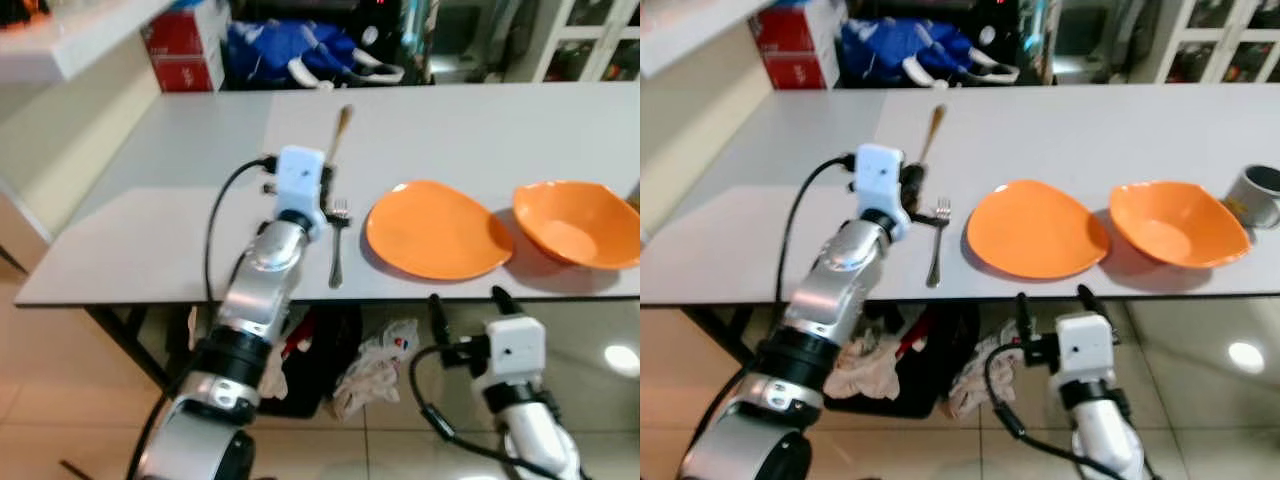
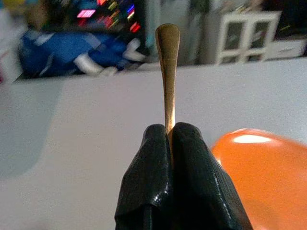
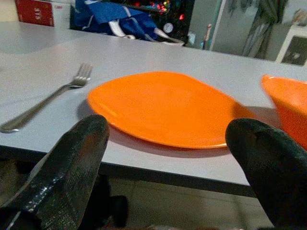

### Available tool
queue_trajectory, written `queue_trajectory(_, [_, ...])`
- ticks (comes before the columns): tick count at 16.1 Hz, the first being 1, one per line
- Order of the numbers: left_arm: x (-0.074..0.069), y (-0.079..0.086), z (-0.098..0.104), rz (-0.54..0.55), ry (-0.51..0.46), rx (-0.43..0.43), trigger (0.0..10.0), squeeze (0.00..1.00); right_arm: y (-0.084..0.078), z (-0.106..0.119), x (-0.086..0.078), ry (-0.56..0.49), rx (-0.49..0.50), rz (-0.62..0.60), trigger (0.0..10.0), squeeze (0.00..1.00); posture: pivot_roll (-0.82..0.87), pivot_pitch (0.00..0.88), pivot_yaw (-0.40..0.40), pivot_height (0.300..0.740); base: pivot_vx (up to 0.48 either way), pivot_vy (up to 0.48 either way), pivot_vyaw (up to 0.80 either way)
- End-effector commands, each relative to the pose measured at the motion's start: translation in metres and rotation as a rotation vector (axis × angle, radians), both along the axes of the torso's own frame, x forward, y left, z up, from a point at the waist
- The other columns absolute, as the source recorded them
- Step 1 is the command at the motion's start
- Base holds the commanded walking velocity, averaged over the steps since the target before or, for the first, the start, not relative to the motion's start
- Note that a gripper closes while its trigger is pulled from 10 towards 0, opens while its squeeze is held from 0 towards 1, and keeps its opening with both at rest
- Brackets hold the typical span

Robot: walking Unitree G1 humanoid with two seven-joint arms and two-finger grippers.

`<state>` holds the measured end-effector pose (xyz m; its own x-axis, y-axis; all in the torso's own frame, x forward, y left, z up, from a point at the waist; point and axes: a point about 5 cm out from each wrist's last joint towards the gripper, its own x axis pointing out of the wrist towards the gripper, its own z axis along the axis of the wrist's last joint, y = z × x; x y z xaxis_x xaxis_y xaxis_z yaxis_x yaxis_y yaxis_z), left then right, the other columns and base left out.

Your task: Setting the table

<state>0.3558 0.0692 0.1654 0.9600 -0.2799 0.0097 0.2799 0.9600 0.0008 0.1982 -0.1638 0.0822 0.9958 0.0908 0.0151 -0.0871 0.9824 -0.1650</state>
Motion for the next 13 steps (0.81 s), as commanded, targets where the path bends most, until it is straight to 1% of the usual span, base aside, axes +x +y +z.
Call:
queue_trajectory(1, [0.004, 0.008, -0.006, 0.062, 0.054, 0.012, 0.0, 0.00, 0.003, 0.002, 0.000, -0.002, 0.001, 0.013, 10.0, 0.00, -0.17, 0.008, 0.049, 0.736, 0.000, 0.000, 0.00])
queue_trajectory(2, [0.010, 0.016, -0.013, 0.134, 0.104, 0.042, 0.0, 0.00, 0.003, 0.002, 0.000, 0.001, 0.000, 0.016, 10.0, 0.00, -0.17, 0.008, 0.046, 0.736, 0.000, 0.000, 0.00])
queue_trajectory(4, [0.012, 0.020, -0.017, 0.159, 0.130, 0.070, 0.0, 0.00, 0.003, 0.002, -0.001, 0.003, -0.001, 0.019, 10.0, 0.00, -0.18, 0.007, 0.045, 0.736, 0.000, 0.000, 0.00])
queue_trajectory(5, [0.012, 0.020, -0.020, 0.159, 0.158, 0.074, 0.0, 0.00, 0.003, 0.001, -0.001, 0.005, -0.002, 0.020, 10.0, 0.00, -0.18, 0.006, 0.043, 0.736, 0.000, 0.000, 0.00])
queue_trajectory(6, [0.011, 0.017, -0.026, 0.153, 0.199, 0.064, 0.0, 0.00, 0.003, 0.001, -0.002, 0.007, -0.004, 0.021, 10.0, 0.00, -0.18, 0.009, 0.044, 0.736, 0.000, 0.000, 0.00])
queue_trajectory(7, [0.009, 0.013, -0.036, 0.145, 0.273, 0.032, 0.0, 0.00, 0.003, 0.001, -0.003, 0.011, -0.006, 0.022, 10.0, 0.00, -0.19, 0.010, 0.043, 0.736, 0.000, 0.000, 0.00])
queue_trajectory(8, [0.009, 0.013, -0.036, 0.145, 0.273, 0.032, 0.0, 0.00, 0.003, 0.001, -0.003, 0.011, -0.006, 0.022, 10.0, 0.00, -0.19, 0.010, 0.043, 0.736, 0.000, 0.000, 0.00])
queue_trajectory(9, [0.008, 0.008, -0.041, 0.140, 0.314, 0.003, 0.0, 0.00, 0.003, 0.001, -0.004, 0.014, -0.008, 0.024, 10.0, 0.00, -0.19, 0.015, 0.042, 0.736, 0.000, 0.000, 0.00])
queue_trajectory(11, [0.006, -0.002, -0.043, 0.124, 0.358, -0.030, 0.0, 0.00, 0.003, 0.001, -0.007, 0.023, -0.010, 0.028, 10.0, 0.00, -0.19, 0.020, 0.038, 0.736, 0.000, 0.000, 0.00])
queue_trajectory(13, [0.006, -0.013, -0.041, 0.074, 0.349, -0.015, 0.0, 0.00, 0.003, 0.001, -0.008, 0.026, -0.011, 0.030, 10.0, 0.00, -0.20, 0.024, 0.037, 0.736, 0.000, 0.000, 0.00])
